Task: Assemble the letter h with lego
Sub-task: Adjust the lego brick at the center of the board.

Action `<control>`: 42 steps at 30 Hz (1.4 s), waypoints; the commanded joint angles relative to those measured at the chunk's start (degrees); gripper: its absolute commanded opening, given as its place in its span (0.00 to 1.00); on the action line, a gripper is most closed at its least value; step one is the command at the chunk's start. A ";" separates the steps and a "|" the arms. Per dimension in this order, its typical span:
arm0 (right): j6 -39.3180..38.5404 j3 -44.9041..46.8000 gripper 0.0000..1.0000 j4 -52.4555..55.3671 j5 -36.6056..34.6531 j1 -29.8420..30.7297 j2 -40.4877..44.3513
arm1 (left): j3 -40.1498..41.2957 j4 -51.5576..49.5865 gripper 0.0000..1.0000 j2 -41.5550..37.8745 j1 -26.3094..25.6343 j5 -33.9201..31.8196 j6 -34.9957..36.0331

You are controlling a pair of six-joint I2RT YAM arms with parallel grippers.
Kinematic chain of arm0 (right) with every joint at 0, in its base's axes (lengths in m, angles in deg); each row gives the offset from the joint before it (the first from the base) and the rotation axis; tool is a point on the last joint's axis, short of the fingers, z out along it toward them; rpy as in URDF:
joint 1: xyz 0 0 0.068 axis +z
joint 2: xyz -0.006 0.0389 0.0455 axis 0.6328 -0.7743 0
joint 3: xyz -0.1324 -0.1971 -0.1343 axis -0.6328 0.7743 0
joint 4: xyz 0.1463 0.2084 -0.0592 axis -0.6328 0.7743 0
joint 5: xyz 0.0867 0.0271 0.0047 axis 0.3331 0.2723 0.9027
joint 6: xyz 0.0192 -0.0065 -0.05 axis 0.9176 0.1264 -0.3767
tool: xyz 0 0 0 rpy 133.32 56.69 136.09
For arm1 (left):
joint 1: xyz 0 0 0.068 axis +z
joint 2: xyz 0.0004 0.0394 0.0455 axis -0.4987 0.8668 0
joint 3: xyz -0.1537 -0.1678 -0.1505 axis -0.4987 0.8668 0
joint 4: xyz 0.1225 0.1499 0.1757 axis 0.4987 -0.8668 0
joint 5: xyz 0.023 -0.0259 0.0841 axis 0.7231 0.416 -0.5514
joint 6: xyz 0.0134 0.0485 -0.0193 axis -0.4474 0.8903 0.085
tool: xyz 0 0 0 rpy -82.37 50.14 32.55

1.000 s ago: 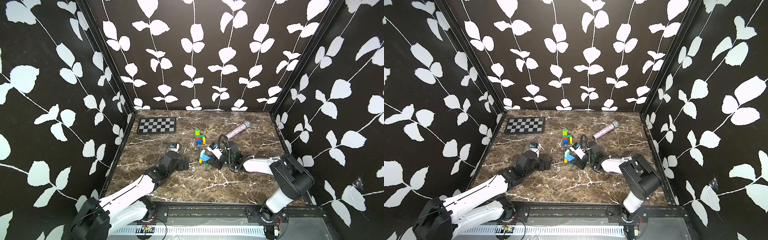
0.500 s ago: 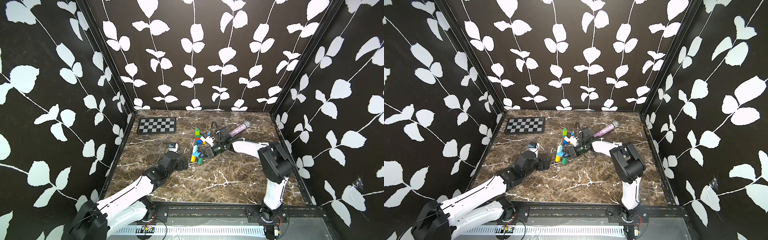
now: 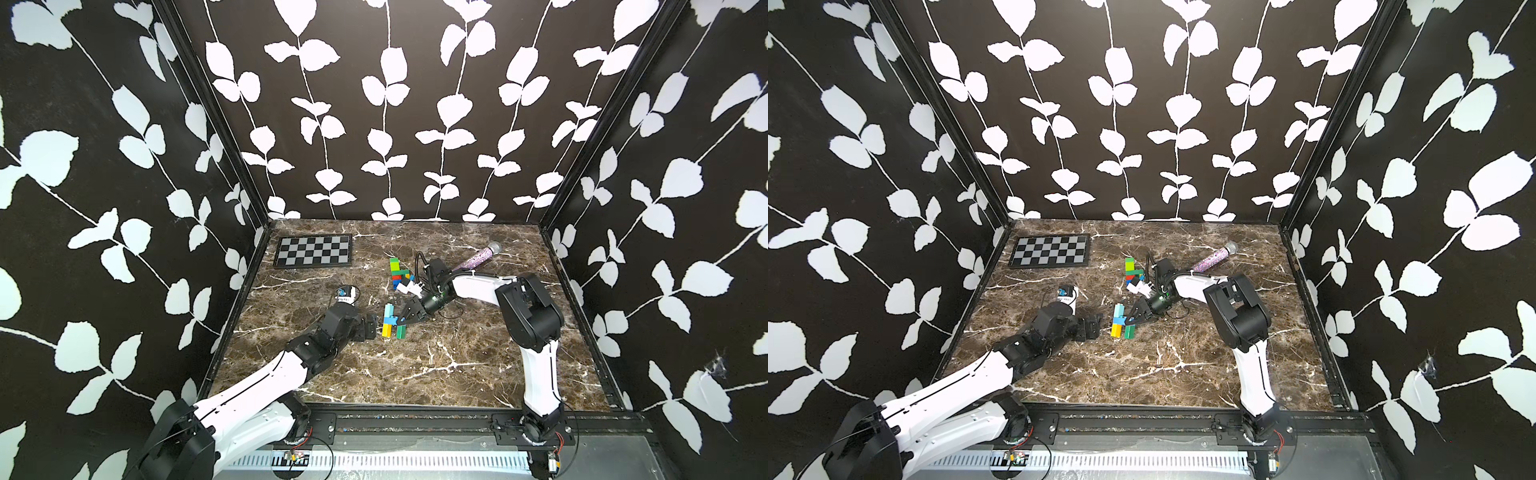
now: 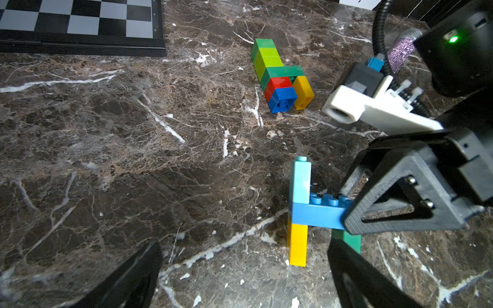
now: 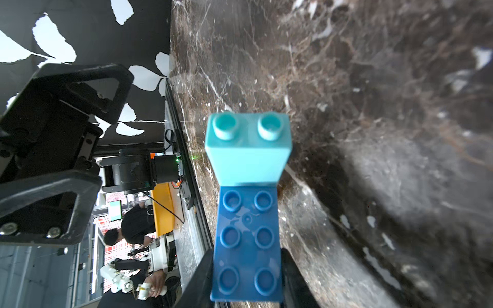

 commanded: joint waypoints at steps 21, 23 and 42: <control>10.76 10.55 0.78 -14.79 -13.80 -4.74 7.47 | -0.29 -1.25 0.99 -0.76 0.10 -1.92 -0.46; 13.92 13.26 0.99 -19.72 -17.01 -5.00 11.61 | -0.23 -1.36 0.99 -1.27 0.10 -2.77 -0.11; 18.86 62.51 0.99 -41.08 -88.99 -18.49 76.74 | 2.18 -8.84 0.99 -15.54 0.10 -34.89 -0.20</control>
